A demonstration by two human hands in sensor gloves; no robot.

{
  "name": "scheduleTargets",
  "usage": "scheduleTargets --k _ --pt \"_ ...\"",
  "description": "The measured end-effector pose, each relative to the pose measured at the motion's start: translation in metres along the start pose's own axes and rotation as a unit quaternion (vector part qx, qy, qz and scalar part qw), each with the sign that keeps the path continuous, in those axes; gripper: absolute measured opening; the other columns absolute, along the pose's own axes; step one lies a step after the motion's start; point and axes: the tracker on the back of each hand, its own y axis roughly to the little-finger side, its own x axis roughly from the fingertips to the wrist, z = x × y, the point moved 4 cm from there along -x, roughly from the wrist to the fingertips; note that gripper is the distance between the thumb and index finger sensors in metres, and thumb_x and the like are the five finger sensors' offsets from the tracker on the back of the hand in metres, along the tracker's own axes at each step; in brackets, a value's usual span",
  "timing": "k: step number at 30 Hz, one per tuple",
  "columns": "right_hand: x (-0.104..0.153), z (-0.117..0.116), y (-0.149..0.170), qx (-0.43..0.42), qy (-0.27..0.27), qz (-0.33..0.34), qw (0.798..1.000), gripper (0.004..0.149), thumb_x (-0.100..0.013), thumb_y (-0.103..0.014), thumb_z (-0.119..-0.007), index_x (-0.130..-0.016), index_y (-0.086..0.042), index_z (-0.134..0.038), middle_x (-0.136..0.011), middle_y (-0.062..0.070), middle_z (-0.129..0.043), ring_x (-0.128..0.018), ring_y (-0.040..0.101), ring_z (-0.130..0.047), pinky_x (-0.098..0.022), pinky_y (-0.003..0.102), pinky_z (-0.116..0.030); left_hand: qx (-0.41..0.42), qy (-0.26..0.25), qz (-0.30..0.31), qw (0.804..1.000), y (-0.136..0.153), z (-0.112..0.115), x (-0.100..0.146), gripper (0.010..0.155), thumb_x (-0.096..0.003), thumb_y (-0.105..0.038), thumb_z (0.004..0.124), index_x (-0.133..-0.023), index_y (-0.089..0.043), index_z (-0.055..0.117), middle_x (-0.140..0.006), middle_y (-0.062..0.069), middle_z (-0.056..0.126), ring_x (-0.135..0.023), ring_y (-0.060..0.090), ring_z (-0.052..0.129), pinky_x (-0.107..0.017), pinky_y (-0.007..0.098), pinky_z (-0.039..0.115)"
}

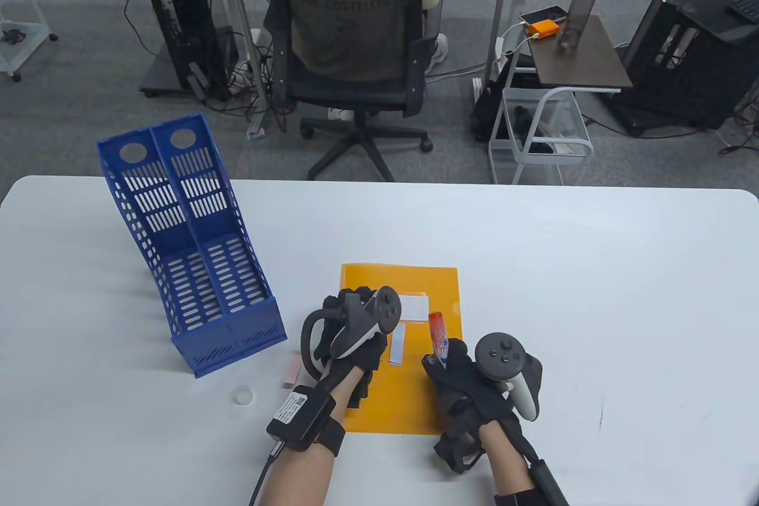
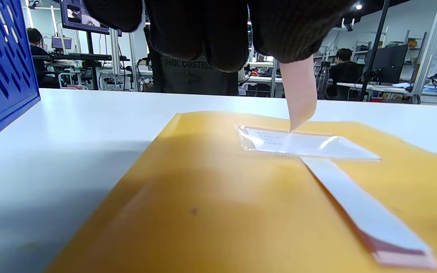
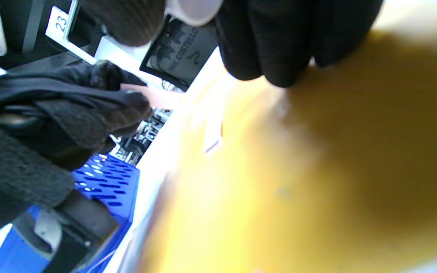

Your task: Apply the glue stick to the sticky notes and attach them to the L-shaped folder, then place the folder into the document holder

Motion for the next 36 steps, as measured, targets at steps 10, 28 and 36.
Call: scheduleTargets --k 10,28,36 --pt "0.000 0.002 0.001 -0.007 0.010 -0.005 1.000 0.061 -0.053 -0.040 -0.063 -0.096 -0.002 -0.044 -0.091 0.029 -0.069 -0.079 0.048 -0.075 -0.056 0.056 -0.067 -0.043 -0.007 0.061 0.997 -0.018 0.022 0.008 0.041 -0.0500 -0.038 0.078 -0.090 -0.032 0.071 -0.105 0.001 0.079 -0.099 0.029 0.077 -0.073 0.060 0.060" --pt "0.000 0.003 0.002 -0.011 0.013 -0.010 1.000 0.061 -0.053 -0.040 -0.064 -0.096 -0.002 -0.045 -0.091 0.028 -0.070 -0.080 0.046 -0.076 -0.055 0.055 -0.067 -0.054 0.087 0.075 0.992 -0.024 0.046 0.013 0.039 -0.0500 -0.041 0.079 -0.089 -0.037 0.076 -0.110 0.002 0.071 -0.102 0.030 0.073 -0.074 0.061 0.058" --pt "-0.001 0.003 0.002 -0.009 0.012 -0.011 1.000 0.061 -0.053 -0.040 -0.064 -0.096 -0.002 -0.045 -0.091 0.027 -0.070 -0.080 0.046 -0.076 -0.056 0.055 -0.067 -0.033 0.127 0.070 0.989 -0.022 0.044 0.013 0.044 -0.0492 -0.032 0.083 -0.092 -0.032 0.077 -0.114 0.001 0.067 -0.105 0.030 0.070 -0.074 0.062 0.057"
